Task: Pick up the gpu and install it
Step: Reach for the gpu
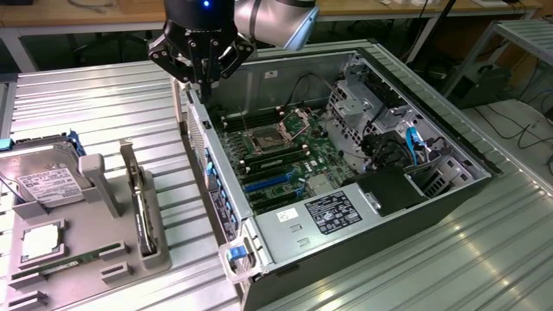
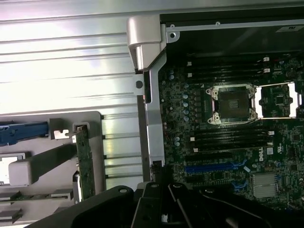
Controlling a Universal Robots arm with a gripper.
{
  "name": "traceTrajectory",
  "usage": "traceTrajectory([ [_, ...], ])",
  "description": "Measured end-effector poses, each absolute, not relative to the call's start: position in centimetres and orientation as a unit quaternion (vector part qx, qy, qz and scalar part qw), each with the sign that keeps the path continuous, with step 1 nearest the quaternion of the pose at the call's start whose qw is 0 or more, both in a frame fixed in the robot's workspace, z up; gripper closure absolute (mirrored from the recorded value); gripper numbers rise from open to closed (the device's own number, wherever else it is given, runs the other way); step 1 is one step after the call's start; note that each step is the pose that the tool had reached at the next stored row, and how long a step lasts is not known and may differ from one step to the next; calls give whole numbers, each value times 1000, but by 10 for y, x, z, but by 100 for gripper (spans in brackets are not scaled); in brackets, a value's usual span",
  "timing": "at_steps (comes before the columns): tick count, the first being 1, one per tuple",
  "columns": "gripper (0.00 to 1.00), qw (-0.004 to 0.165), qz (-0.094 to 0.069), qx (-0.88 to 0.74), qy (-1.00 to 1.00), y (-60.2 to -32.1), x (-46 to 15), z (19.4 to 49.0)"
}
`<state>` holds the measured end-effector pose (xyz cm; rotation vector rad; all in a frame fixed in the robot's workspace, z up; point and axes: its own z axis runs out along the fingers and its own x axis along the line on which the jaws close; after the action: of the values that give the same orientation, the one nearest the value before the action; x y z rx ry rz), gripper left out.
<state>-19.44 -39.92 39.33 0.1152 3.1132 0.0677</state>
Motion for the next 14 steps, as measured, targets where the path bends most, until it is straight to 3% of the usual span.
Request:
traceTrajectory([
  [7, 89, 12, 23, 16, 1000, -399, -204, 392],
  [14, 89, 14, 37, 15, 999, -409, -223, 389],
])
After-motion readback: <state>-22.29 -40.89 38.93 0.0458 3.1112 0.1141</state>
